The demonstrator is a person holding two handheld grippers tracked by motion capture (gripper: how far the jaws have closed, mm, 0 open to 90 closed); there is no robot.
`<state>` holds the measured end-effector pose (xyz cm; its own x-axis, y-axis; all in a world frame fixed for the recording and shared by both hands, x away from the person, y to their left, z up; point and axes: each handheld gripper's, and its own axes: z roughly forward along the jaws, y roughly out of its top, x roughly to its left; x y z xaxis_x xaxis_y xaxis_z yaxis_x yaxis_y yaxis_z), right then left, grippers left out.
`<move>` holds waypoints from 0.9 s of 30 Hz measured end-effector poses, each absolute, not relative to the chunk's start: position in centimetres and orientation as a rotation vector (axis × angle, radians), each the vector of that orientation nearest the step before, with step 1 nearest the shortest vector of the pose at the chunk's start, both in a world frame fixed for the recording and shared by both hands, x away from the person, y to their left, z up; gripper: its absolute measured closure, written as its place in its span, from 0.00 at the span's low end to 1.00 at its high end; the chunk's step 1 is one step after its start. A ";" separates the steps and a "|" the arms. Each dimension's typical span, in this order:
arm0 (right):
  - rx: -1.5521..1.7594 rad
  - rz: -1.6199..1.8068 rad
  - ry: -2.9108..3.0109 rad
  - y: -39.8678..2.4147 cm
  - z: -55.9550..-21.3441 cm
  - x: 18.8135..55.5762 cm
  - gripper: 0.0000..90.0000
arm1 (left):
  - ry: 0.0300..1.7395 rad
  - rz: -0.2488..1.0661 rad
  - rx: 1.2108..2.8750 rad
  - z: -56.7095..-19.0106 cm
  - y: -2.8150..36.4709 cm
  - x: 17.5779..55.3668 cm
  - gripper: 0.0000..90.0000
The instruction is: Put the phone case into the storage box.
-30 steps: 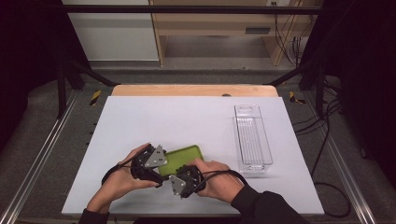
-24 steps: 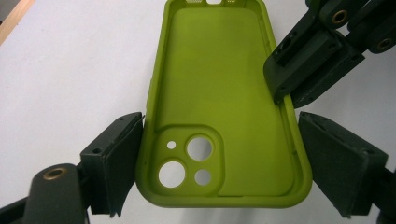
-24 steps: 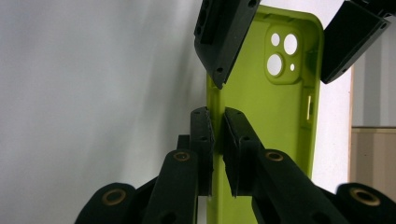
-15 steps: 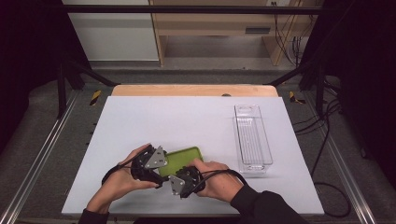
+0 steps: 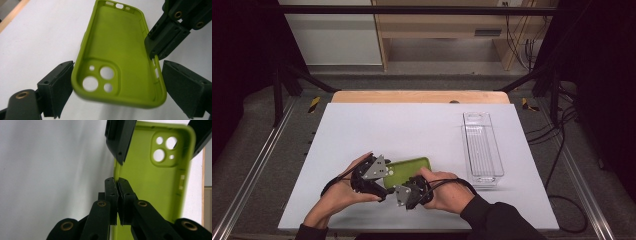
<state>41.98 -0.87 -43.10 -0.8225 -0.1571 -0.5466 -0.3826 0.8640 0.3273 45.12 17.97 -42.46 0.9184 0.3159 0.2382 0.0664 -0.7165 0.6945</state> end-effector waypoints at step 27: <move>0.000 0.708 2.476 -4.3 -40.9 47.8 0.97 | 0.687 0.513 1.906 -42.7 24.3 47.6 0.07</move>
